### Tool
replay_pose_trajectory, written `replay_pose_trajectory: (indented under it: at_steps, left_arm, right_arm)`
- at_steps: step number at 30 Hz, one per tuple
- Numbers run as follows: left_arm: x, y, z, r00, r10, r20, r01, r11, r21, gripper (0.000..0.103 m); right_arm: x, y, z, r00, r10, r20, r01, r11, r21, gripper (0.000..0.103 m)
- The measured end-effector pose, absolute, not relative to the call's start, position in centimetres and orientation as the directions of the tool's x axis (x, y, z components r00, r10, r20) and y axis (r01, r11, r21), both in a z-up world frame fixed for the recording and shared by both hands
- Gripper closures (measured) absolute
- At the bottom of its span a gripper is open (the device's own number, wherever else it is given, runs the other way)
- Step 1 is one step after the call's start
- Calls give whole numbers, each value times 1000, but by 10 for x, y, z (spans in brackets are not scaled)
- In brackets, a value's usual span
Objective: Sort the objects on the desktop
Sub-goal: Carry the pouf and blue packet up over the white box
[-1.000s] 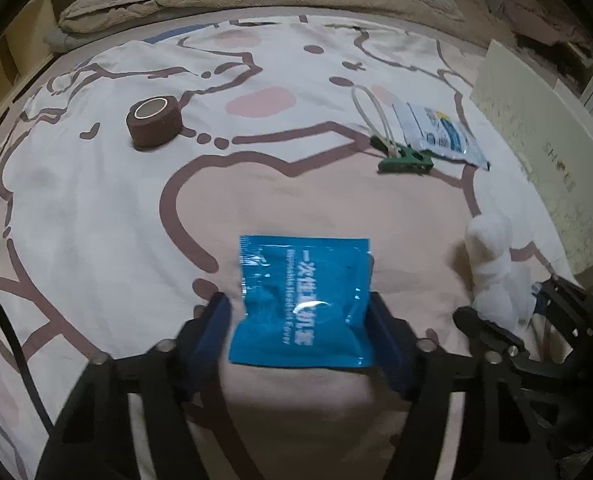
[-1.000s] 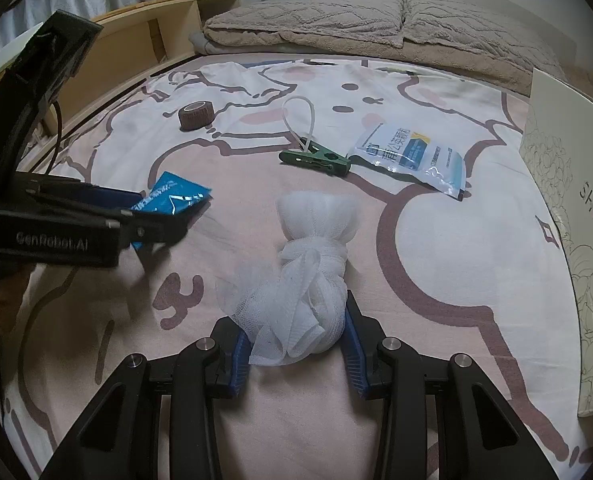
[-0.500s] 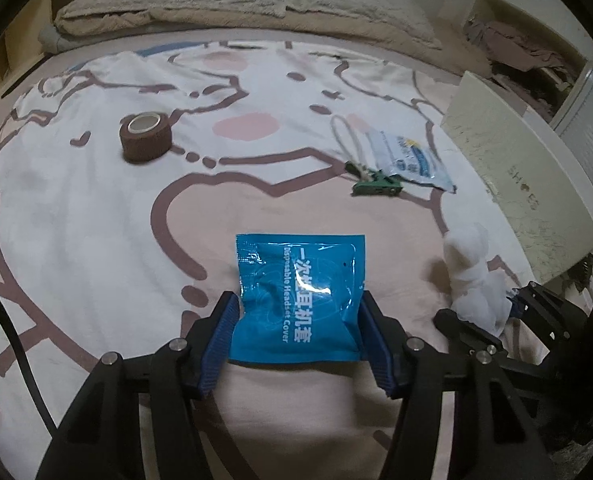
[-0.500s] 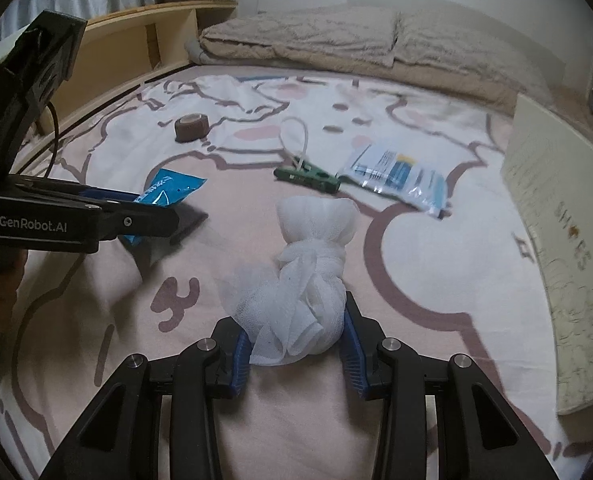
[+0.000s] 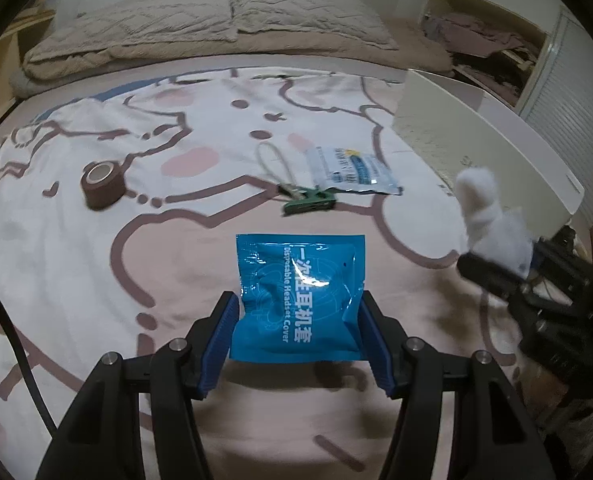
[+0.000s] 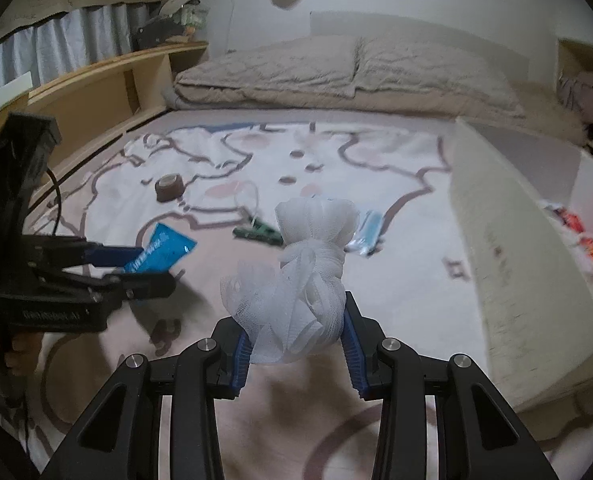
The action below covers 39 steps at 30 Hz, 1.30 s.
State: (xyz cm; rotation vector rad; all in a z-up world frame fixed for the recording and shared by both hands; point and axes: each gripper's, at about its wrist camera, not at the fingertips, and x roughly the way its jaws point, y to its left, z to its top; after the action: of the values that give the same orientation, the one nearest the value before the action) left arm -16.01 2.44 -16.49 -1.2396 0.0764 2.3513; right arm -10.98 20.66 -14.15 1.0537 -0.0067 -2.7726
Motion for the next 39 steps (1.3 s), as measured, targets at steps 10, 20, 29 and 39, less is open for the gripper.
replay_pose_trajectory:
  at_steps: [10,20,29,39]
  left_arm:
    - [-143,55,-139,-449,469,-760,-504,-836,-218,44]
    - [-124,88,-111,-426,531,-733,-590,-777,-219,44]
    - [-131,104,-88,-422,565,-709,-599,-761,-250,44]
    - [-135,123,-68,-435,585,-685,-613,-749,-251,44]
  right_arm:
    - [-84,239,-89,-777,-138,-615,153,-988,28,63]
    - [-68,287,-54,-785,-47,-617,87,-996,-34,63]
    - [-80,346,-29,-759,72,-647,12,-992,-124,63]
    - [-136,415,-25,-682,186,-708,-85,-981,-176,63]
